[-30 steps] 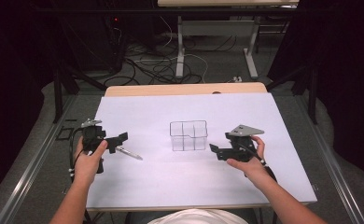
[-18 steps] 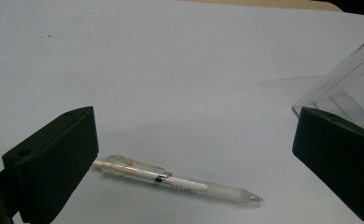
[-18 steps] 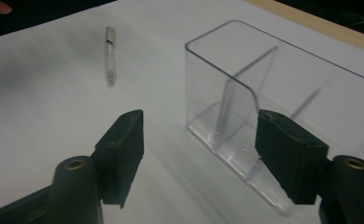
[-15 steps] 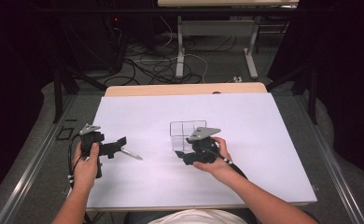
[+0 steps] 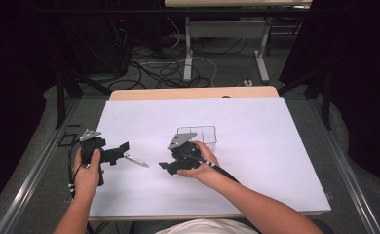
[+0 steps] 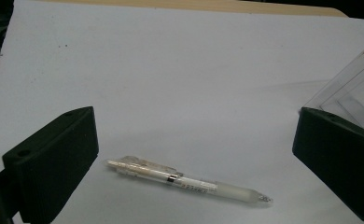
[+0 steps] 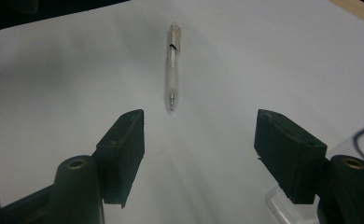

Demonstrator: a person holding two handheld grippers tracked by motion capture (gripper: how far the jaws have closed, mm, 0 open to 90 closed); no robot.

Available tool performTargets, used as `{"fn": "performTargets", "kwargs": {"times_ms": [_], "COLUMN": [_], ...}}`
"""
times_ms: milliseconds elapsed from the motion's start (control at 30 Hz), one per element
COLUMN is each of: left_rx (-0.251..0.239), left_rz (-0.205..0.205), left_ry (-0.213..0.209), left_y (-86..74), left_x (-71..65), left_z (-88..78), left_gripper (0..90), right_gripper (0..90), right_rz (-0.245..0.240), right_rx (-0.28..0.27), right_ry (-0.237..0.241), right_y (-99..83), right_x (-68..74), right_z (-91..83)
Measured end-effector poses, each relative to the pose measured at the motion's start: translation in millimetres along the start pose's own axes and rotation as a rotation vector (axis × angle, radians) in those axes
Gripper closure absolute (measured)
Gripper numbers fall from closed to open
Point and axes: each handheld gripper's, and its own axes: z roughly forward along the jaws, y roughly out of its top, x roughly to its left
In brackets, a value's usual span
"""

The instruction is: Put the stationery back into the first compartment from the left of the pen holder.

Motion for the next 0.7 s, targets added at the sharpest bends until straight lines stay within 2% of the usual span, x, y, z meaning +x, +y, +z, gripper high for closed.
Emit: {"fn": "performTargets", "kwargs": {"times_ms": [167,233,267,333,400,500,700], "left_rx": [-0.008,0.000,-0.002,0.005,0.004,-0.002,-0.011], "left_rz": [-0.002,-0.003,-0.005,-0.004,-0.004,-0.007,-0.008], "left_ry": [0.015,0.015,0.017,0.022,0.024,0.029,0.033], "left_y": [0.0,0.2,0.1,0.9,1.9,1.7,-0.1], "left_x": [2.3,3.7,4.1,5.5,7.4,9.2,11.6], "left_z": [0.2,-0.1,0.0,-1.1,-2.2,-3.0,-3.2], "left_gripper": [0.4,0.4,0.4,0.4,0.4,0.4,0.4], "right_gripper": [35.1,37.0,37.8,38.6,41.1,42.3,43.8], "right_rz": [-0.037,-0.034,-0.015,0.000,-0.012,0.007,-0.018], "right_rx": [0.026,0.027,0.030,-0.002,-0.033,-0.014,0.003], "right_ry": [0.036,0.043,0.045,0.054,0.051,0.049,0.035], "right_y": [9.9,13.4,14.9,17.3,20.1,26.0,32.8], "right_x": [6.6,7.5,8.4,7.4,4.8,3.4,0.0], "right_z": [13.8,19.0,20.9,26.4,32.1,40.2,58.1]}}
